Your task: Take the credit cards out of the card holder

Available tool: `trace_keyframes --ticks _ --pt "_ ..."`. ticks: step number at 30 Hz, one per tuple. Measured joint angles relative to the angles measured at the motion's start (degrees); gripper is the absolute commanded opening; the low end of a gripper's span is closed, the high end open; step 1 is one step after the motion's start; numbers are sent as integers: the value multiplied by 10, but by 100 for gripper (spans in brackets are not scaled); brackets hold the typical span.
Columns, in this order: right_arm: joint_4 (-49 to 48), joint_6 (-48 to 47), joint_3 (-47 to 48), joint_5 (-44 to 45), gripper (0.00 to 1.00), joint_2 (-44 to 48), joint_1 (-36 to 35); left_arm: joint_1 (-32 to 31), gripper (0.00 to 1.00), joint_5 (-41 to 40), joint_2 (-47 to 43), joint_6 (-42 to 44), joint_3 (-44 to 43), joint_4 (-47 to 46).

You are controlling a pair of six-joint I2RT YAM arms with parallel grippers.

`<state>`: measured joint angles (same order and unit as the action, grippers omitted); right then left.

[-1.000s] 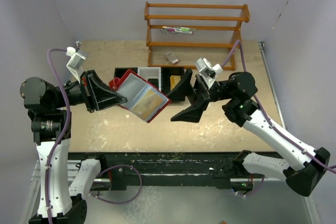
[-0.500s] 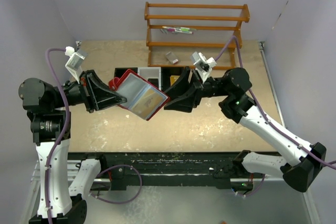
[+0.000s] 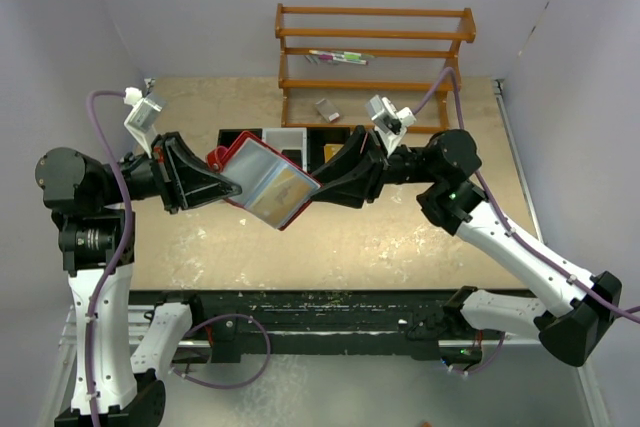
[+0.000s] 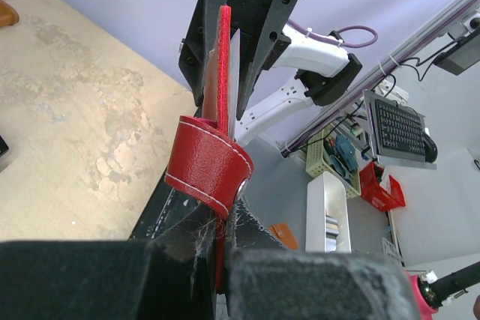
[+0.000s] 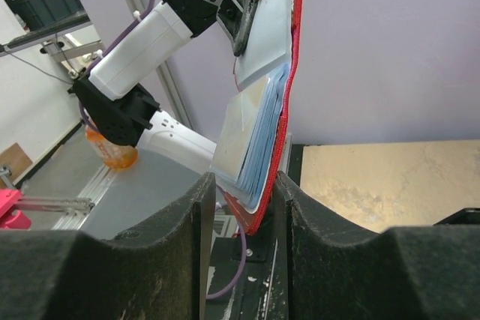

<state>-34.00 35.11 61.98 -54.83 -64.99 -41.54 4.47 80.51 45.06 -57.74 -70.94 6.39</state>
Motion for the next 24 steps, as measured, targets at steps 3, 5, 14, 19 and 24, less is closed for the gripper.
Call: trace_keyframes --ticks 3,5,14,19,24 --pt "-10 1 0 1 39 0 0 0 0 0 2 -2 0 -1" --pt "-13 1 0 2 39 0 0 0 0 0 4 -2 0 -2" --pt "-21 -2 -7 14 41 2 0 0 0 -3 23 -2 0 -9" --pt "-21 -6 -15 18 41 2 0 0 0 -7 30 -7 0 -14" --pt "-21 -10 -16 22 37 2 0 0 0 -10 31 -15 0 -24"
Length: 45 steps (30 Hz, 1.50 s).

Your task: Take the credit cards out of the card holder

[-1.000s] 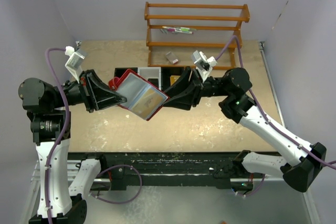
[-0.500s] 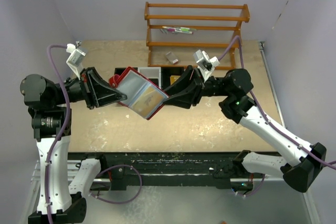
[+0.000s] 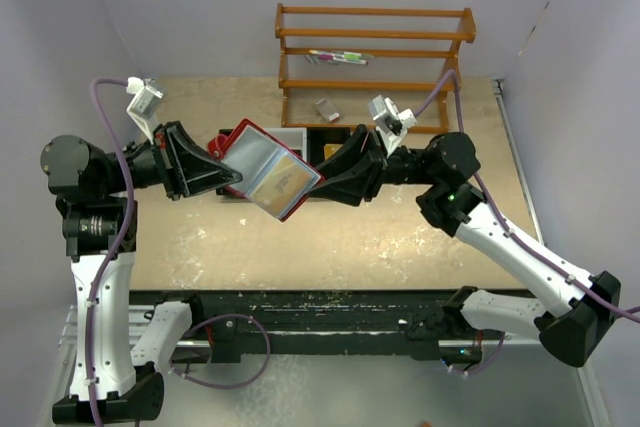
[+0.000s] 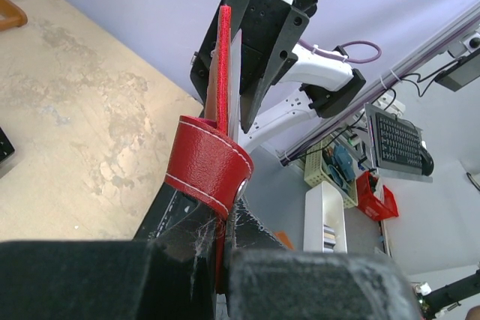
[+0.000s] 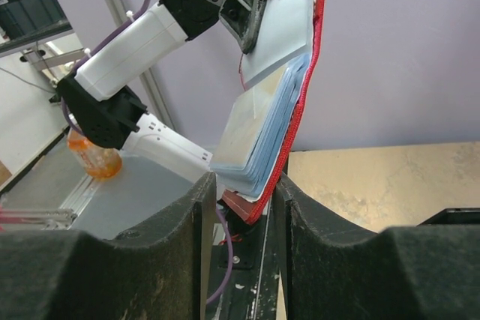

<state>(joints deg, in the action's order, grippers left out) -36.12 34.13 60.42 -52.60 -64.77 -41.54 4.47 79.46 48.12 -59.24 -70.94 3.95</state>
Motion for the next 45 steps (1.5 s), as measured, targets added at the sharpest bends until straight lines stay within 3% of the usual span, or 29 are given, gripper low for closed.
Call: trace_keyframes --ticks 5,17,26,32,36,38,41,43,45 --pt "3 -6 0 24 31 0 0 0 0 -3 0 -3 0 -5" --pt "8 -22 0 57 30 0 0 0 0 -4 0 -28 0 -31" --pt "0 -8 0 85 37 -12 -8 0 0 -6 -6 -30 13 -36" --pt "-55 37 -8 80 17 -44 -16 0 0 -6 -6 -31 17 -35" --pt "-113 88 -25 66 0 -50 -16 0 24 -5 -7 -11 17 -20" --pt "-134 105 -35 64 0 -51 -16 0 38 -14 -7 21 17 4" --pt "-139 125 -43 66 0 -59 -19 0 47 -43 -5 114 10 83" --pt "-120 124 -43 71 0 -62 -19 0 67 -68 0 182 1 137" --pt "-87 117 -41 79 0 -62 -19 0 76 -94 5 247 -6 181"
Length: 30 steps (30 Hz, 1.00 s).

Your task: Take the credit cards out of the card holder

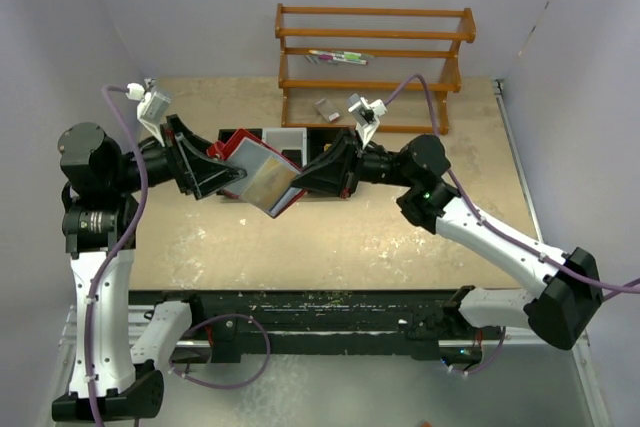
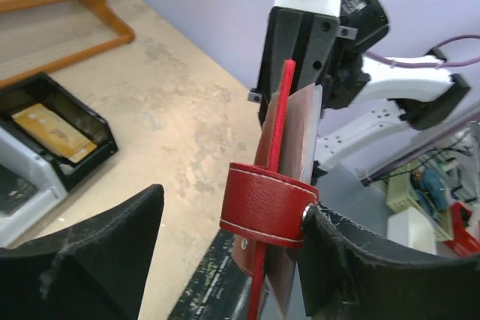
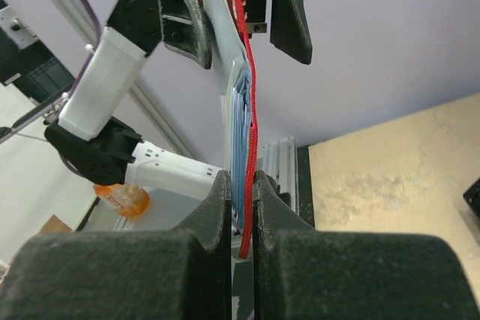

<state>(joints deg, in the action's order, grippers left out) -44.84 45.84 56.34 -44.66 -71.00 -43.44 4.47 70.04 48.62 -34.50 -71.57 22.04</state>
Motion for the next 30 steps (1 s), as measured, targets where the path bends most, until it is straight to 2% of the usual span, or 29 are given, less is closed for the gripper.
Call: trace_keyframes --ticks 3,7,12,14,18,19,21,24,26,30 --pt "60 -15 16 17 0 -3 -1 0 81 -27 2 73 0 44" --pt "117 -30 43 45 0 -10 -6 0 94 -44 -3 121 16 64" --pt "167 -52 75 77 0 -22 -22 0 94 -42 -5 162 48 88" --pt "186 -63 90 87 0 -31 -31 0 86 -36 -1 169 55 97" --pt "207 -76 101 99 0 -39 -35 1 49 -25 10 177 63 104" --pt "209 -77 101 99 0 -40 -36 1 42 -22 12 174 65 105" --pt "215 -81 101 103 6 -42 -38 0 31 -1 18 161 69 103" --pt "207 -71 98 90 24 -45 -37 0 19 41 26 108 82 71" --pt "184 -57 87 72 32 -44 -31 1 15 68 28 52 99 29" --pt "117 -30 61 32 36 -44 -26 0 14 105 23 -83 136 -81"
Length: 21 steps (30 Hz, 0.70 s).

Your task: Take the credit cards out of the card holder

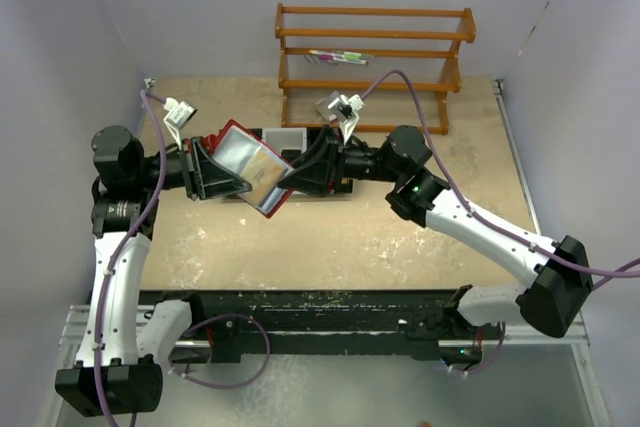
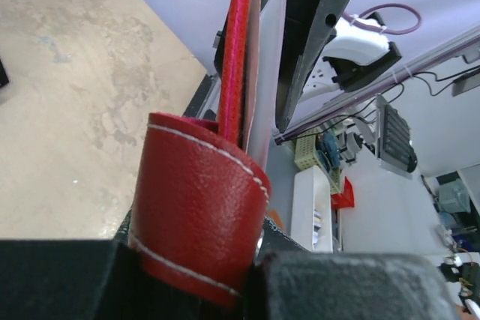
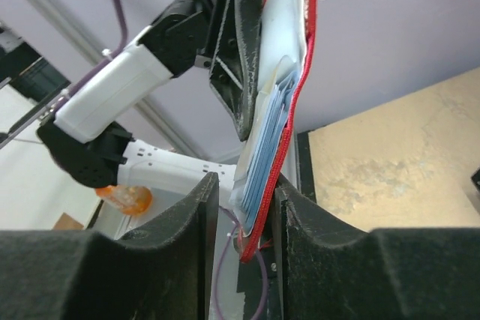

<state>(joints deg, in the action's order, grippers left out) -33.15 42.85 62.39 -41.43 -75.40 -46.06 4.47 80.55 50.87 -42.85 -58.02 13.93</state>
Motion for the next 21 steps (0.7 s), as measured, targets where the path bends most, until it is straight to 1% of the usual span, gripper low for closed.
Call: trace_keyframes --ticks 3,7,9,15,21 --pt "-34 15 -7 -19 35 0 0 0 14 12 -8 -86 9 -72" --pt "-67 27 -7 -35 32 0 -2 0 13 16 -21 -146 9 -129" --pt "-75 31 -7 -38 29 -1 -3 0 13 16 -25 -163 9 -144" --pt "-80 34 -7 -42 29 -2 -4 0 13 17 -29 -189 9 -164" --pt "-82 30 -21 -39 20 -2 -5 0 12 13 -29 -216 9 -180"
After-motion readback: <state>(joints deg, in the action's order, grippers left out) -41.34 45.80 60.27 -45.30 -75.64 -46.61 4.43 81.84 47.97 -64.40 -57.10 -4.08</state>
